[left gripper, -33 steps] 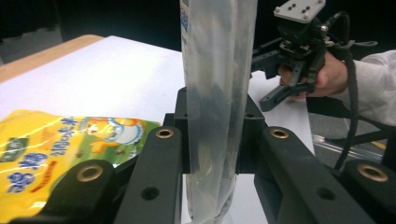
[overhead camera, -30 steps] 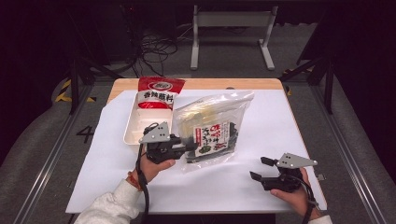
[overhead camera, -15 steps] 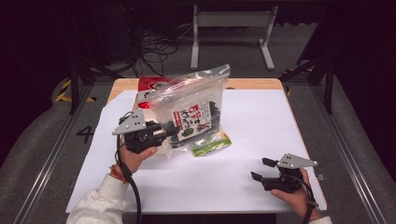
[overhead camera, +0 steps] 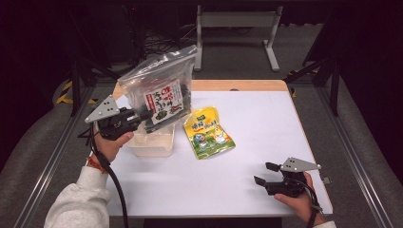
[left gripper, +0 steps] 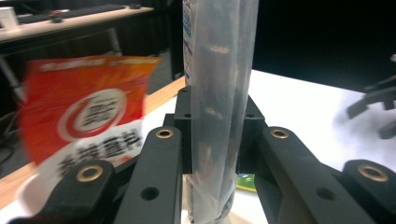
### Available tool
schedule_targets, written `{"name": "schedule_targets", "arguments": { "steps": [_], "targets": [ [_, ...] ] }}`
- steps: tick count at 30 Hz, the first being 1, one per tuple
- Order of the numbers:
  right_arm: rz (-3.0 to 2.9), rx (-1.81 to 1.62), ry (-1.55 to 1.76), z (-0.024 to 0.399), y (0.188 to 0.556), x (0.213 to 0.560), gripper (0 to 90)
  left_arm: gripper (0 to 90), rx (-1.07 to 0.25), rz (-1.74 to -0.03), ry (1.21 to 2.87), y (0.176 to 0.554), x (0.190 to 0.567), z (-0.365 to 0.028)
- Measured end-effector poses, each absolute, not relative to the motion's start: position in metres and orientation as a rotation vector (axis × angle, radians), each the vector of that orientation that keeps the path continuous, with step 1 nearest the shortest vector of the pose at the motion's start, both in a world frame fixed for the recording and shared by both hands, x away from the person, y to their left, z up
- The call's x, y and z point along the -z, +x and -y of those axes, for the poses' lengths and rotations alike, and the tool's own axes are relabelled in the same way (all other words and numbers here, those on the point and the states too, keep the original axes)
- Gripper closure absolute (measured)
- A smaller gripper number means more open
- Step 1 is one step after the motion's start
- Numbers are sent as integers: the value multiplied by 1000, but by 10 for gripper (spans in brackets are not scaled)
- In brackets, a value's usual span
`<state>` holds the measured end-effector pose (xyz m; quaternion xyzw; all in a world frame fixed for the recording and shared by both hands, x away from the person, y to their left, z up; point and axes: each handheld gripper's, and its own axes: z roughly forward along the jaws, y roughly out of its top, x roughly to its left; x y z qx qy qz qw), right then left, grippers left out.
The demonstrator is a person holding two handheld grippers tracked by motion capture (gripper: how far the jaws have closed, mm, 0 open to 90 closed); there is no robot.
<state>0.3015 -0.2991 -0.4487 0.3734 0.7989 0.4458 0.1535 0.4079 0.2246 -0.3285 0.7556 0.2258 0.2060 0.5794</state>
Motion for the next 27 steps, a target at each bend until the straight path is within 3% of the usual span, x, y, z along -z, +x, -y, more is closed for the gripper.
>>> {"name": "schedule_targets", "arguments": {
  "steps": [12, 27],
  "targets": [
    [-2306, -1274, 1063, 299, 300, 450, 266, 768, -572, -665, 1810, 428, 345, -255],
    [-2325, -1264, 1055, 298, 299, 452, 259, 766, -537, -676, 1848, 439, 358, -247]
  ]
}}
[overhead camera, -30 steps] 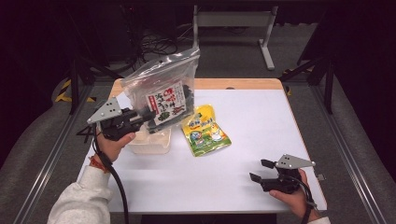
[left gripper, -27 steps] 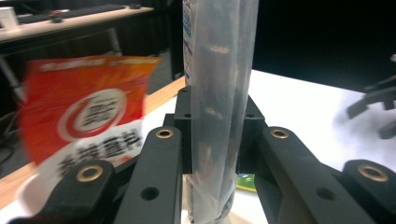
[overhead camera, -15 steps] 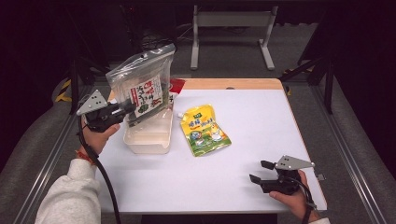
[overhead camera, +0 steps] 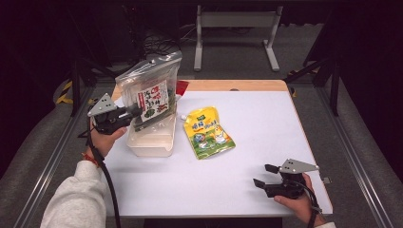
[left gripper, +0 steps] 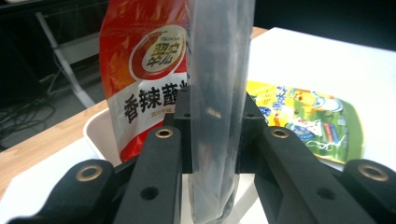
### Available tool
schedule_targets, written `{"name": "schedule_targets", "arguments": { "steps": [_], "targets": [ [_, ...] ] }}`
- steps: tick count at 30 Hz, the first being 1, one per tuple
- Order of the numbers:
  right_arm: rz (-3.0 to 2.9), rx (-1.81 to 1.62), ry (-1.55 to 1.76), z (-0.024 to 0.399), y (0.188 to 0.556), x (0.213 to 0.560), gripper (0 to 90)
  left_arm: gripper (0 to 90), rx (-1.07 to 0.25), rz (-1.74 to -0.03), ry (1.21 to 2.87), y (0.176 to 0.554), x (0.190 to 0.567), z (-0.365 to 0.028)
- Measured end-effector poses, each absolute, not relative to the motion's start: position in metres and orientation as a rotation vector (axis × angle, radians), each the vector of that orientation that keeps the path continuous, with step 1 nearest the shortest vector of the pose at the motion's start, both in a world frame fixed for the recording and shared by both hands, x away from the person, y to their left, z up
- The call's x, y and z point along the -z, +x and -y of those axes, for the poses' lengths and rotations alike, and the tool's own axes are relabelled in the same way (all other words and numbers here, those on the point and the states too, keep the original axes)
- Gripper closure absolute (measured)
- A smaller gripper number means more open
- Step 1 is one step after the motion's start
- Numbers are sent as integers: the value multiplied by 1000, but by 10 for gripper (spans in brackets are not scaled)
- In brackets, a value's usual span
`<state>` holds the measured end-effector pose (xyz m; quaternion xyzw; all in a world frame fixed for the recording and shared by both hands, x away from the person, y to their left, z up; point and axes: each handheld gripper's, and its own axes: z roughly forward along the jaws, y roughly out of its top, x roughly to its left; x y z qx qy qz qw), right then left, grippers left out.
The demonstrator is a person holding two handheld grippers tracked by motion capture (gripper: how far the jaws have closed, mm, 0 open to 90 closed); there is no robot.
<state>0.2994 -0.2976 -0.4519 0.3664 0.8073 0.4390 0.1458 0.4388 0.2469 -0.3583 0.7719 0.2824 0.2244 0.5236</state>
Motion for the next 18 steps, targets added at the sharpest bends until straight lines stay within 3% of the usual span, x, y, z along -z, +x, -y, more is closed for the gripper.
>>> {"name": "schedule_targets", "arguments": {
  "steps": [18],
  "targets": [
    [-2333, -1255, 1046, 295, 299, 452, 252, 768, -540, -707, 1860, 441, 372, -238]
  ]
}}
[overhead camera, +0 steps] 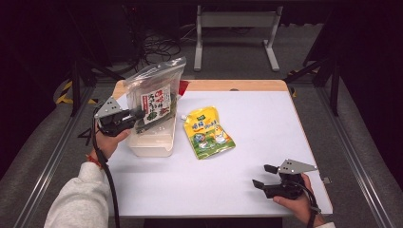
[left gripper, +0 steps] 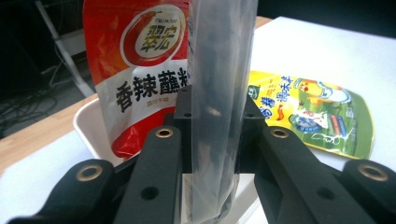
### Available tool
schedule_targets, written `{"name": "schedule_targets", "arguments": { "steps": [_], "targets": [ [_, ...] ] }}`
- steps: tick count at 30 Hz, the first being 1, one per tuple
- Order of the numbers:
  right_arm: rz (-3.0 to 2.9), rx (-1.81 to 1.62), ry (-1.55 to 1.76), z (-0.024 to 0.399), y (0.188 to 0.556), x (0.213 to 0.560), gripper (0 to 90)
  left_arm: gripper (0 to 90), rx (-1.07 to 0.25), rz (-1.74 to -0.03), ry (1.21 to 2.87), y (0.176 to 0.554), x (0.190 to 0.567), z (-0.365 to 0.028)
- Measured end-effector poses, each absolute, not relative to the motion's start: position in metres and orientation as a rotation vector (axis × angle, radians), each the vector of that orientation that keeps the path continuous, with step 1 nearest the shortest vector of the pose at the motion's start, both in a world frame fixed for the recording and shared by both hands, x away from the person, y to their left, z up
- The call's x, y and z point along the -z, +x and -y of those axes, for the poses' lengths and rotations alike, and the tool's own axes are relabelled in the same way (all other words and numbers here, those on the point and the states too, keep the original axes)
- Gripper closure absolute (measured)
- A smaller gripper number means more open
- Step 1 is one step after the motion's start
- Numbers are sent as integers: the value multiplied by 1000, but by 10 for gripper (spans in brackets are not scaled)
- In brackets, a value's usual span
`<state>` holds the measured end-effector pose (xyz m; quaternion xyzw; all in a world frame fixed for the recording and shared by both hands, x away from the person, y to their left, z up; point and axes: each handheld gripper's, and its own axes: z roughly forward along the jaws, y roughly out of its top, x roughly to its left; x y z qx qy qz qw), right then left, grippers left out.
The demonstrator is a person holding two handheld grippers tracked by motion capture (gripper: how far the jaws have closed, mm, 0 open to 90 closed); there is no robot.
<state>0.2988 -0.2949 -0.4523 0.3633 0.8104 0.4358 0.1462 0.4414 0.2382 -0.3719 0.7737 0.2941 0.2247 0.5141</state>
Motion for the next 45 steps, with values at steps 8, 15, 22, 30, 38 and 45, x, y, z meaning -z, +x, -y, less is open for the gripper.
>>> {"name": "schedule_targets", "arguments": {
  "steps": [8, 15, 22, 30, 38, 45],
  "targets": [
    [-2341, -1251, 1045, 294, 299, 453, 253, 771, -534, -698, 1855, 441, 377, -237],
    [-2347, -1253, 1038, 292, 299, 453, 253, 771, -518, -701, 1830, 447, 379, -240],
    [-2352, -1253, 1028, 291, 299, 453, 253, 768, -504, -678, 1837, 456, 380, -245],
    [-2369, -1247, 1020, 290, 299, 455, 253, 769, -539, -658, 1838, 458, 382, -245],
    [-2391, -1246, 1008, 285, 302, 456, 253, 766, -505, -677, 1799, 462, 394, -255],
    [-2390, -1247, 998, 284, 301, 455, 255, 766, -459, -699, 1792, 457, 413, -268]
  ]
}}
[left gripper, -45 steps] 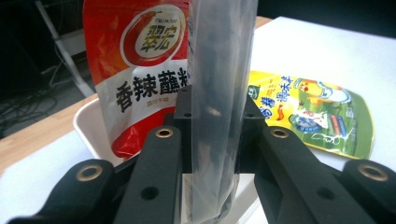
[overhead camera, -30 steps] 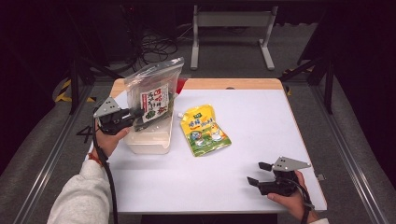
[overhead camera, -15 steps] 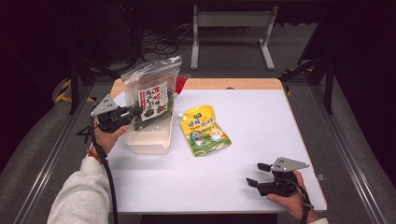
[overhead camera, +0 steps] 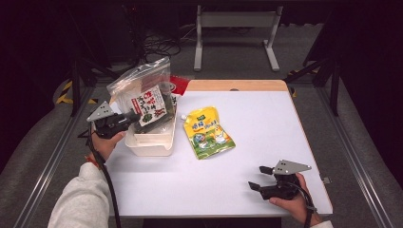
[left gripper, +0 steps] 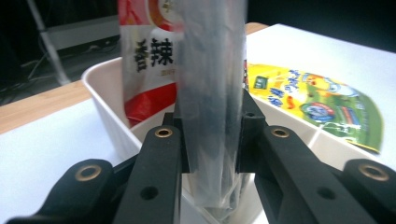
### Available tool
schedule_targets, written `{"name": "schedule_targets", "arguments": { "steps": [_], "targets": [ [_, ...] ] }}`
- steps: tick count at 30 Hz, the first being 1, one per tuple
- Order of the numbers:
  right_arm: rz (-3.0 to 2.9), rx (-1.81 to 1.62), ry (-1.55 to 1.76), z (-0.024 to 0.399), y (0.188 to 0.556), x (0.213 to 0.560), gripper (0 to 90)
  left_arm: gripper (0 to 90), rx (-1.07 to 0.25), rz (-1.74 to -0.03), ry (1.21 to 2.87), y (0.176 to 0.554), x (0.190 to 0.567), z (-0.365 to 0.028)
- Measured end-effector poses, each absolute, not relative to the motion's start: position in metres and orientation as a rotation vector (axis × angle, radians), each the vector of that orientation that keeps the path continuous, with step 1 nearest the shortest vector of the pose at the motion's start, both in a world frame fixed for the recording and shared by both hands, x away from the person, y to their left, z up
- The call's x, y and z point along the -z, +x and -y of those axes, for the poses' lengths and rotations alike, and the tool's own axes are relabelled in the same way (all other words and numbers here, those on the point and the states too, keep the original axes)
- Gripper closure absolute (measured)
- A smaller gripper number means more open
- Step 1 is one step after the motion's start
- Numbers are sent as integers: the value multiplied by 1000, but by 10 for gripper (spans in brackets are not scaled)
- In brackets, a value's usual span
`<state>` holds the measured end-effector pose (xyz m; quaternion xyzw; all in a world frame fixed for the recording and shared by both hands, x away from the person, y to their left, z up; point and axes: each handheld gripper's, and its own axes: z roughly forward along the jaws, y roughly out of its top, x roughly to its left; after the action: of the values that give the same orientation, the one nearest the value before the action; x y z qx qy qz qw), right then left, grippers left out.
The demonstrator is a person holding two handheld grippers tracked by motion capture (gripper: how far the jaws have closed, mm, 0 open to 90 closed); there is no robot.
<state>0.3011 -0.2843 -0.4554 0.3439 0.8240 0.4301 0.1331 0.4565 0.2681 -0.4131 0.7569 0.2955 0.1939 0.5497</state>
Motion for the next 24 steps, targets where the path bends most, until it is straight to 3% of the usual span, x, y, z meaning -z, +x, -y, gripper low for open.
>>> {"name": "schedule_targets", "arguments": {
  "steps": [8, 13, 16, 19, 21, 24],
  "targets": [
    [-2375, -1228, 991, 283, 303, 453, 265, 738, -499, -714, 1801, 449, 410, -264],
    [-2329, -1232, 1017, 289, 303, 447, 387, 616, -586, -755, 1730, 431, 408, -257],
    [-2284, -1247, 1040, 296, 305, 442, 454, 450, -646, -787, 1674, 416, 397, -259],
    [-2269, -1231, 1034, 298, 307, 439, 545, 447, -664, -772, 1662, 400, 392, -261],
    [-2281, -1238, 997, 299, 309, 436, 672, 407, -701, -782, 1660, 388, 392, -260],
    [-2274, -1255, 993, 299, 315, 432, 761, 354, -737, -788, 1678, 369, 393, -257]
  ]
}}
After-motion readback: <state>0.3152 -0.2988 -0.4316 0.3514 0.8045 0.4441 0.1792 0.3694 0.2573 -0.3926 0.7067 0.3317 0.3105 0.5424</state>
